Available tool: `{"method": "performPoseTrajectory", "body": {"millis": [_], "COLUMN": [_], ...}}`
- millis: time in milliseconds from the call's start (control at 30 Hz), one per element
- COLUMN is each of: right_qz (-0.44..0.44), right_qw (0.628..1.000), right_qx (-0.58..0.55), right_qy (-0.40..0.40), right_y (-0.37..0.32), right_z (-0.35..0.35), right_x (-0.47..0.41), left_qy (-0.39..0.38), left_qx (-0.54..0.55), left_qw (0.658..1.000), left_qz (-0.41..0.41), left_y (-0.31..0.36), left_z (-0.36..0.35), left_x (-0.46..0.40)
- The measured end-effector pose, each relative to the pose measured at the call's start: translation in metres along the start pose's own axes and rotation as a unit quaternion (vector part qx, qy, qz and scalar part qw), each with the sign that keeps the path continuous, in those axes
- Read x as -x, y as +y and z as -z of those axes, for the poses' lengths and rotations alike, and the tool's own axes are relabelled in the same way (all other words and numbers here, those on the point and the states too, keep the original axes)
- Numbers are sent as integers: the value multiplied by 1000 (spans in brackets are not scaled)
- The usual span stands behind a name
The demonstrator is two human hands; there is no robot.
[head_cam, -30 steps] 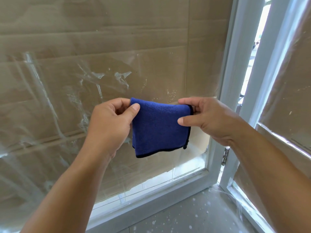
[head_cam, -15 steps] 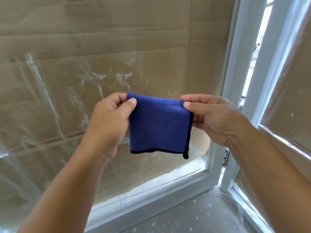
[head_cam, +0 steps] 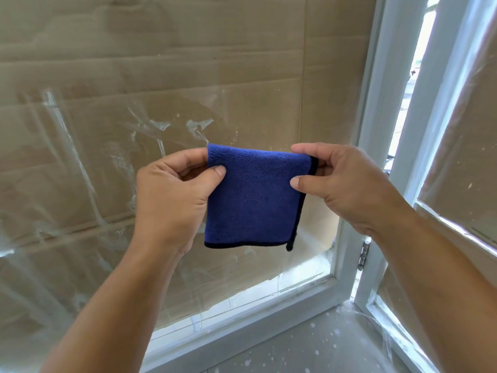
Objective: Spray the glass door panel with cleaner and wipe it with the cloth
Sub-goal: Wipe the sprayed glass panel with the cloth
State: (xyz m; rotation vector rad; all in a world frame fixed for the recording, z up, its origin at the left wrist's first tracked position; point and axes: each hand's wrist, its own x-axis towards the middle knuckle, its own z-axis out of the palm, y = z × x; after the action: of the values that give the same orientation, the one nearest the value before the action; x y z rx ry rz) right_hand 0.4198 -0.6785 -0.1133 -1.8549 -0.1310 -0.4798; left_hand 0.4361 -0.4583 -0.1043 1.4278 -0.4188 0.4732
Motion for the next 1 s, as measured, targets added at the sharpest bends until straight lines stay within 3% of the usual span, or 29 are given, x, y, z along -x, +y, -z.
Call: {"method": "performPoseTrajectory", "body": {"millis": [167,267,300,367,467,533,667,767,833,900,1000], "right_qz": [30,-6,-30,-89,-112,-118,-144,-196,-188,-143,-48], "right_qw": [997,996,979,906,814,799,818,827,825,822,819], "right_qx": [71,-70,-174,-385,-538,-550,-509,-505,-532,-545,-531], "right_qy": [13,-61,-97,-148,-189,-213,-224,-146,-41,85,211], "right_y": [1,3,4,5,12,16,27,17,5,-9,-20], "right_z": [3,3,3,-1,-24,-42,-61,-64,-63,-56,-42], "right_x": [-1,1,3,9,20,27,33,37,34,30,21], "left_qy": [-24,-51,-63,-87,-94,-83,-64,-52,-19,12,19], "left_qx": [-10,-17,-11,11,29,17,-49,-154,-234,-270,-287], "left_qw": [1000,999,998,996,994,995,995,986,972,959,948], "left_qz": [-15,1,10,30,55,62,54,33,-23,-87,-135], "left_y": [1,4,5,7,8,7,5,0,-3,-2,-4], "left_z": [3,6,7,4,-2,-4,2,5,8,9,13], "left_x": [1,0,0,3,5,5,2,0,-2,-3,-5]}}
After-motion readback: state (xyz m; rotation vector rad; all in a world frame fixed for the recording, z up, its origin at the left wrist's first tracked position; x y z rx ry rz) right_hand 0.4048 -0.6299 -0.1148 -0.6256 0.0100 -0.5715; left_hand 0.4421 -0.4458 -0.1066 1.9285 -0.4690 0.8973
